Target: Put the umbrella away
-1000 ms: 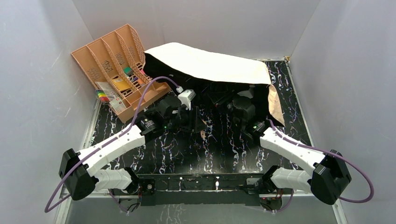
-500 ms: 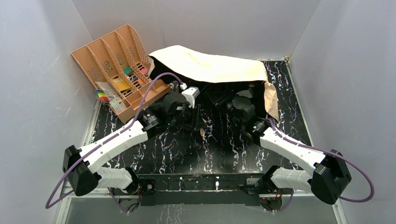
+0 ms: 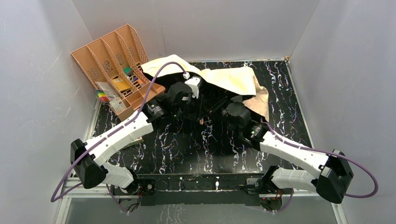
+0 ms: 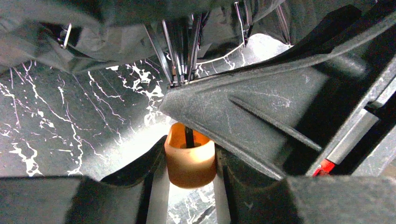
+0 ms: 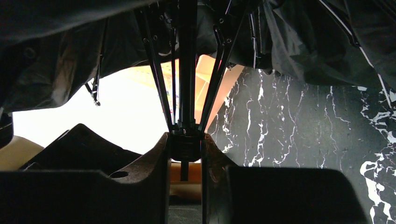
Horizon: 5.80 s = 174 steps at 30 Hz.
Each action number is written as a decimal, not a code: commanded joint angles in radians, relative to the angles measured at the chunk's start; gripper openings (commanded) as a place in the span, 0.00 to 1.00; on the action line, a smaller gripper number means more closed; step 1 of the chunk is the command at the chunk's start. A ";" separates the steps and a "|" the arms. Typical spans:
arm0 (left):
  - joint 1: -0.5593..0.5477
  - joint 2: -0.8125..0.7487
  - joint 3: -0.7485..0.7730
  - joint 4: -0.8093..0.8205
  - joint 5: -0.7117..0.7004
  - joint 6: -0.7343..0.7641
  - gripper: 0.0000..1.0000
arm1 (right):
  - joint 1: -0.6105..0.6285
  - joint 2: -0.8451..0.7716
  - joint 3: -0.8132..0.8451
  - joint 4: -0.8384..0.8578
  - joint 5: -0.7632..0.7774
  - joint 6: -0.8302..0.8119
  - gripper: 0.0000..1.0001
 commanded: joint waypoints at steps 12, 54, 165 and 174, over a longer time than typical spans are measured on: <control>-0.142 0.088 0.697 -0.613 -0.195 -0.176 0.00 | 0.091 -0.022 0.456 -0.344 -0.409 0.071 0.00; -0.064 0.199 -0.130 0.133 -0.169 -0.165 0.23 | -0.203 -0.499 -0.312 -0.463 -0.153 0.060 0.77; 0.474 0.606 0.186 -0.089 0.072 0.228 0.49 | -1.048 0.153 -0.054 -0.661 -0.279 -0.833 0.20; 0.443 0.565 0.097 -0.051 0.206 0.233 0.47 | -1.047 0.172 -0.107 -0.660 -0.473 -0.839 0.10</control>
